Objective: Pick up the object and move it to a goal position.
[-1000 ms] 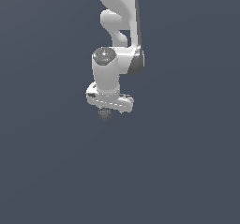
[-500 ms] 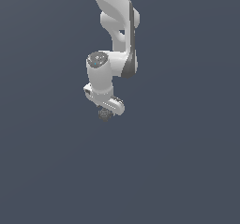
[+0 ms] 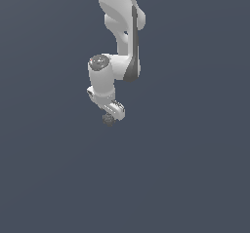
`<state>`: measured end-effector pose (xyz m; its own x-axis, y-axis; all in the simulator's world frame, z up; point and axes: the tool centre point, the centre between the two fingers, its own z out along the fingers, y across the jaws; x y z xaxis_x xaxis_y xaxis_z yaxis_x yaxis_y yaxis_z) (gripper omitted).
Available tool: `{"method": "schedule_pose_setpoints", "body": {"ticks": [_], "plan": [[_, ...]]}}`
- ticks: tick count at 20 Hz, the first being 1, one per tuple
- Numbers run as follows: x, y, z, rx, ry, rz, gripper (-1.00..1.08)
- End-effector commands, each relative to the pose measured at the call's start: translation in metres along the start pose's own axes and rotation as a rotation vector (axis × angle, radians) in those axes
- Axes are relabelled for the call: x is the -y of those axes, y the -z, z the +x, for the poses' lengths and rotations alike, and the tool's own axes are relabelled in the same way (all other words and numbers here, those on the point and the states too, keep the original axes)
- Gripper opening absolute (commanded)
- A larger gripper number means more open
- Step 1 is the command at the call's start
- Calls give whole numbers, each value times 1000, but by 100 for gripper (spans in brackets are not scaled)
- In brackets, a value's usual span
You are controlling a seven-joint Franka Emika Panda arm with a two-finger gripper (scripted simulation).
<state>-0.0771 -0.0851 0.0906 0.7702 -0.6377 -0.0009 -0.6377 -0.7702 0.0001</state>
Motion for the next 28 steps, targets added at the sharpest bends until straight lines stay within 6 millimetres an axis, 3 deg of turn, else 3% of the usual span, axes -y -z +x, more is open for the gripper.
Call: {"method": "schedule_pose_setpoints", "body": {"ticks": [1, 6, 15, 20, 21, 28], "plan": [[-1, -1, 0, -1, -10, 0, 100], [-1, -6, 0, 0, -5, 0, 100], [-2, -44, -1, -1, -9, 0, 100], [-1, -51, 0, -1, -10, 0, 100], [-1, -51, 0, -1, -10, 0, -100], [-1, -51, 0, -1, -10, 0, -100]]}}
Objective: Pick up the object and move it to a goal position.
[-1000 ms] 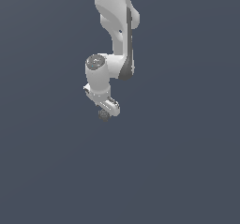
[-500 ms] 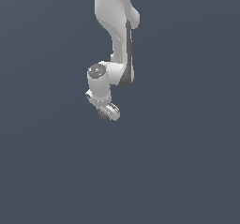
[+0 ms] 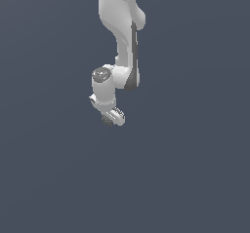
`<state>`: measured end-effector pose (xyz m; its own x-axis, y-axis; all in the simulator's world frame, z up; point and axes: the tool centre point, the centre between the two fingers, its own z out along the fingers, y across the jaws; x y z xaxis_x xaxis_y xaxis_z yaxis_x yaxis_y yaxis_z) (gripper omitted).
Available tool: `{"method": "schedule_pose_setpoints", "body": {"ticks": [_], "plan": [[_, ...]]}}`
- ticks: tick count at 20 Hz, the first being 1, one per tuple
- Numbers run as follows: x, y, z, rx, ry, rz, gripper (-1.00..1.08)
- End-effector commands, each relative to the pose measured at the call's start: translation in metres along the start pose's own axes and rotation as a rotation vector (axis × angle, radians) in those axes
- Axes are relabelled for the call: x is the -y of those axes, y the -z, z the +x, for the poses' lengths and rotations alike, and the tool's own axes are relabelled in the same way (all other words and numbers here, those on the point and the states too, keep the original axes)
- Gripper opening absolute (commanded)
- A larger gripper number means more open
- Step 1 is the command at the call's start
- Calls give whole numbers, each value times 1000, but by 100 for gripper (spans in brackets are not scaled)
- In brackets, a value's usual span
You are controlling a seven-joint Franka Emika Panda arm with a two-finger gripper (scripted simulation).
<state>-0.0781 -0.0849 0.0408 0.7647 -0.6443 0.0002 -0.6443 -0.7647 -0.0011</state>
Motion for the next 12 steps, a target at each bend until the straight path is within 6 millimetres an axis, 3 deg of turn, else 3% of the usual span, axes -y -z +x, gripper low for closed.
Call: {"method": "schedule_pose_setpoints", "body": {"ticks": [1, 12], "plan": [[-1, -1, 0, 0, -1, -1, -100], [1, 16, 15, 0, 0, 0, -100]]}}
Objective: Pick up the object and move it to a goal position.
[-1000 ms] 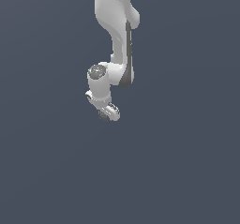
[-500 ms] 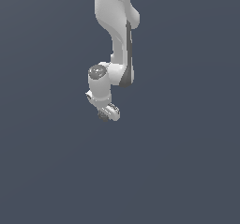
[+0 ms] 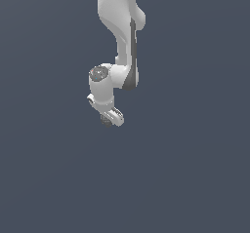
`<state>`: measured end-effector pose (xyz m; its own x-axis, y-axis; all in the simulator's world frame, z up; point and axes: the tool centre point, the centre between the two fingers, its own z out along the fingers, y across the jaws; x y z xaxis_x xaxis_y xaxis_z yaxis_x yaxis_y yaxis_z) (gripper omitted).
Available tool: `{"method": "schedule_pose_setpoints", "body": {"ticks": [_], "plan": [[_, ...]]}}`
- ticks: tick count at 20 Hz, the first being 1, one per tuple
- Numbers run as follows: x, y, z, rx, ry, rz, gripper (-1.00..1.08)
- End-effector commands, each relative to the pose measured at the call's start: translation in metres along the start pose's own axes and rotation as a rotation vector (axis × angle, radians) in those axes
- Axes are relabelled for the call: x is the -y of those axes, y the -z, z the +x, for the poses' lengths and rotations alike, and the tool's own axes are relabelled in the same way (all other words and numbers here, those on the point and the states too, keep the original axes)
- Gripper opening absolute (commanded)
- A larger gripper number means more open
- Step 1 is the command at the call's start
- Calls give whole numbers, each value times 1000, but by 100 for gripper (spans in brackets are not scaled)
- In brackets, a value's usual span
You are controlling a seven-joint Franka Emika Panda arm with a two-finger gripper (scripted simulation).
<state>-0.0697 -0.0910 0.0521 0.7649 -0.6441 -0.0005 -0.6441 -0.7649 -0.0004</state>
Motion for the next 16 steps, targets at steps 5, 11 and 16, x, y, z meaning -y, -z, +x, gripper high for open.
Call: {"method": "schedule_pose_setpoints", "body": {"ticks": [5, 11, 16], "plan": [[2, 28, 25, -1, -1, 0, -100], [5, 65, 60, -1, -1, -1, -100], [8, 99, 91, -1, -1, -2, -100]]}}
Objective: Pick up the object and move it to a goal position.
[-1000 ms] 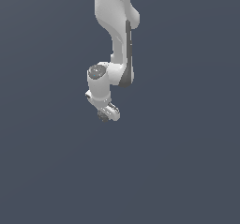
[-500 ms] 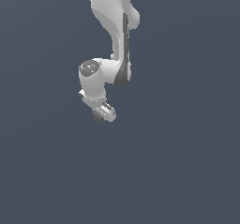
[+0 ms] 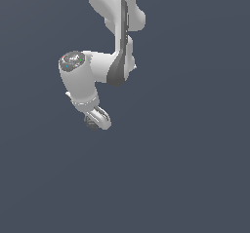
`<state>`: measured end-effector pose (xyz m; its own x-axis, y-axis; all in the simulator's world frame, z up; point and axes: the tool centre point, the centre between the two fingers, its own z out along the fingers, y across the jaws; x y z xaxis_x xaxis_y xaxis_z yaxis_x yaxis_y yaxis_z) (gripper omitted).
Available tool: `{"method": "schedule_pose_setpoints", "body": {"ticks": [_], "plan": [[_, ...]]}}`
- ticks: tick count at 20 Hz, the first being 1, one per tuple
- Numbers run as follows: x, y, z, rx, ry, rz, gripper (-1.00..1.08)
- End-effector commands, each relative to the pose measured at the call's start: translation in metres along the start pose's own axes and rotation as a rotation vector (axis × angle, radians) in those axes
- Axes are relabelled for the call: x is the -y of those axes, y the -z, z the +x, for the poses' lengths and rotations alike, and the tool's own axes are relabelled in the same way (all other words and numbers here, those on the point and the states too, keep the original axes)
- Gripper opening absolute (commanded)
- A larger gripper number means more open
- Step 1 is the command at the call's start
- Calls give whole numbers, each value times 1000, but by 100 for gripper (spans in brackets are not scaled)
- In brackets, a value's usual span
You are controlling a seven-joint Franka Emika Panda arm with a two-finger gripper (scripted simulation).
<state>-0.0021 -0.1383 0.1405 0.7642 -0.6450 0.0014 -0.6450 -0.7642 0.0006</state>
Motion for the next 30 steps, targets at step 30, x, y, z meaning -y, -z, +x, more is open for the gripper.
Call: {"method": "schedule_pose_setpoints", "body": {"ticks": [30], "plan": [[15, 119, 119, 1, 0, 1, -100]]}}
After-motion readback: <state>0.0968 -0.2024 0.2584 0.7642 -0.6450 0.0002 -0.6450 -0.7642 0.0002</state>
